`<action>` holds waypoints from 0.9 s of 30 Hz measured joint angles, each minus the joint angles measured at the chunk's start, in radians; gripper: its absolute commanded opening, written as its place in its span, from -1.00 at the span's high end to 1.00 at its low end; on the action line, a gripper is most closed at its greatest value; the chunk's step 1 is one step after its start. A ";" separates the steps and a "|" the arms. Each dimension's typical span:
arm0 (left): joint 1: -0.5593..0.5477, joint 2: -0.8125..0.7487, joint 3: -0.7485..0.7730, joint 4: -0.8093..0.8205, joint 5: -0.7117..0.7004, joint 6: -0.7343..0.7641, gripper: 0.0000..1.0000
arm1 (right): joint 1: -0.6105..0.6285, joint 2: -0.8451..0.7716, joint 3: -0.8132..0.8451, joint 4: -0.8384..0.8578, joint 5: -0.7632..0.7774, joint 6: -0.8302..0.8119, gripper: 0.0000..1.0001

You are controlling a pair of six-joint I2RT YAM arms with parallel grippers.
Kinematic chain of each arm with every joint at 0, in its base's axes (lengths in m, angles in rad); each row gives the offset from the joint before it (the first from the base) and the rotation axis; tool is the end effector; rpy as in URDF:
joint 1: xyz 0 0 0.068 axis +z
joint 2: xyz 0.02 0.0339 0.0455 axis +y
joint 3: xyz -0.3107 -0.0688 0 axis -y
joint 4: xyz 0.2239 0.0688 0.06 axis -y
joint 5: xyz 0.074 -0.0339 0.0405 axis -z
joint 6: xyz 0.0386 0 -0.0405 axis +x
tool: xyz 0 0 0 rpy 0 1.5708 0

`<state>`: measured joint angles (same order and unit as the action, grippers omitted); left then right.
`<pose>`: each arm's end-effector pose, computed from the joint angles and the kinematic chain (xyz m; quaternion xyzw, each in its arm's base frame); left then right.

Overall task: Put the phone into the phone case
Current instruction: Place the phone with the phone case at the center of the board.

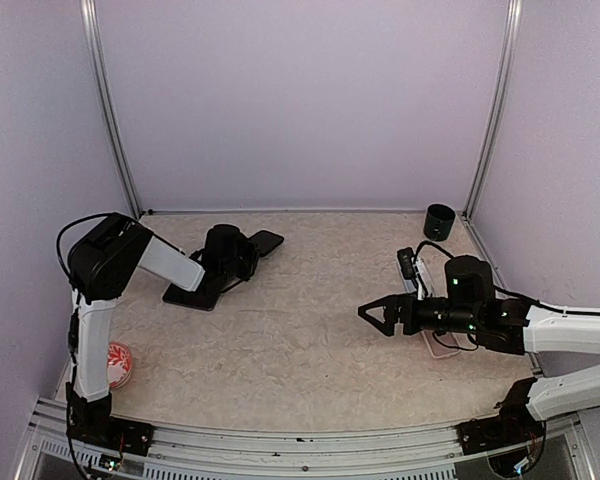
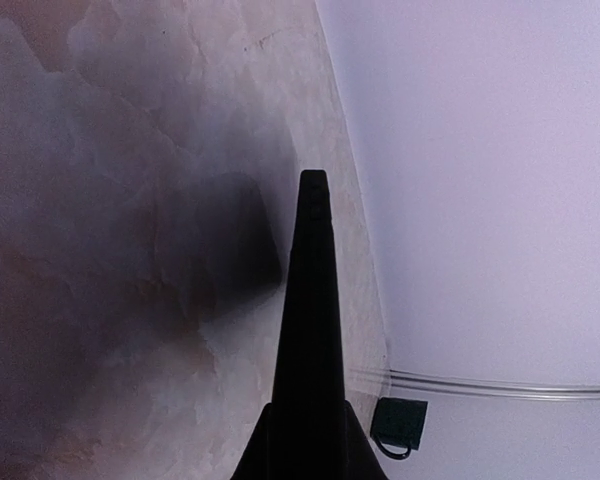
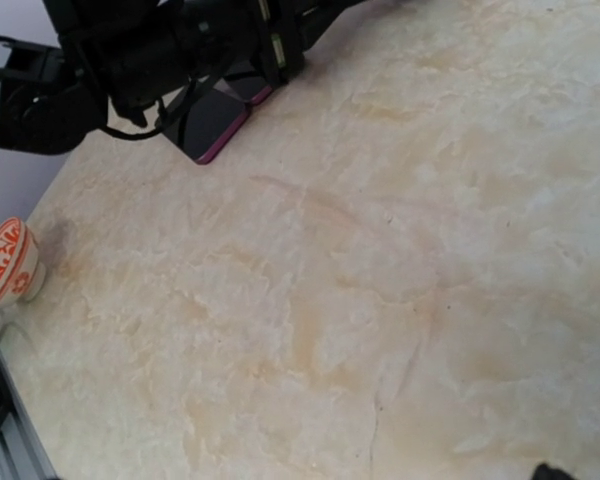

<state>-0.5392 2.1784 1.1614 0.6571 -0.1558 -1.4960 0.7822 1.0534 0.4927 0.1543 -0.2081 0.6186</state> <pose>0.4073 -0.2368 0.1702 -0.4167 0.7073 -0.4492 0.3526 0.1295 0.1399 0.2711 -0.1248 0.8233 0.4188 0.3622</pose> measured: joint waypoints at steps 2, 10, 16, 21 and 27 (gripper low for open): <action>-0.001 0.000 0.010 -0.012 -0.018 -0.024 0.88 | 0.000 0.003 0.000 0.000 -0.002 0.000 -0.99; -0.013 0.000 0.031 -0.075 -0.091 -0.084 0.80 | 0.000 0.009 0.000 0.000 -0.014 0.000 -0.99; -0.024 0.003 0.055 -0.114 -0.113 -0.107 0.64 | 0.000 0.009 0.000 0.001 -0.016 0.000 -0.99; -0.035 0.007 0.058 -0.119 -0.113 -0.120 0.54 | 0.000 0.013 0.000 0.004 -0.016 0.000 -0.99; -0.061 0.016 0.063 -0.119 -0.108 -0.133 0.40 | 0.000 0.022 0.000 0.009 -0.022 0.000 -0.99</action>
<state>-0.5999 2.1941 1.2247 0.5377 -0.2638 -1.6287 0.7822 1.0752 0.4923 0.1631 -0.2298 0.6186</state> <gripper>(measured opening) 0.265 0.996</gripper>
